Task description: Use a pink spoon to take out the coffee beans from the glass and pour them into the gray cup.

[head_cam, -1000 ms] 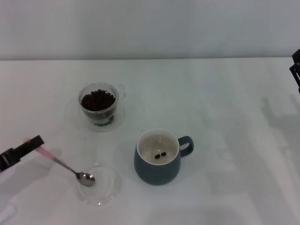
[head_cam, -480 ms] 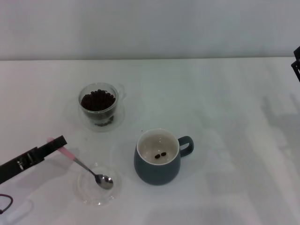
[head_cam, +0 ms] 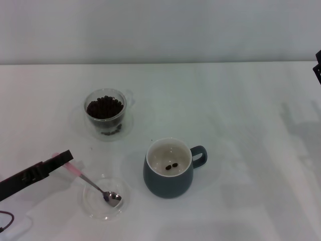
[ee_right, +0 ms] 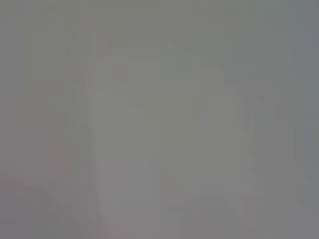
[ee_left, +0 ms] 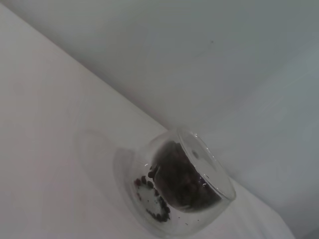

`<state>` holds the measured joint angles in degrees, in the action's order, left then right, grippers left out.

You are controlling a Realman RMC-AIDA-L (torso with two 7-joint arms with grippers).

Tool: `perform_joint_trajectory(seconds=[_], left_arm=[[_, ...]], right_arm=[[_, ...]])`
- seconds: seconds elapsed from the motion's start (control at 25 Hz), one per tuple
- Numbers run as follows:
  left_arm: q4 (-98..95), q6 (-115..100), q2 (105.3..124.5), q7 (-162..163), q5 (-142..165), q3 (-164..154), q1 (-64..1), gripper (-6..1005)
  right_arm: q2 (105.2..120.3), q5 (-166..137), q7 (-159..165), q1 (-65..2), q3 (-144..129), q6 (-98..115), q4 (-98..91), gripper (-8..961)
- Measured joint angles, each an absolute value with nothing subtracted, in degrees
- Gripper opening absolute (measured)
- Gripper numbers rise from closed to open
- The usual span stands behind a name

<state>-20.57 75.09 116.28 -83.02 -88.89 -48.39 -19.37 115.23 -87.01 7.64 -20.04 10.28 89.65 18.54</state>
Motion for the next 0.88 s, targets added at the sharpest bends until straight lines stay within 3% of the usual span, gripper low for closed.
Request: perform_joint_trajectory(seconds=[0.56,0.88], left_arm=[[-21.05,73.38,116.22,-84.39,-86.0,-48.35,-19.45,533],[-23.59,73.53,115.04,-86.97,-87.12,-41.43,-15.7,706]], right_arm=[[115.22,-87.44,7.73,-20.04,10.28,89.65,18.97,872],[115.23,-87.45,7.73,-19.97,10.14,89.63,19.09,872]])
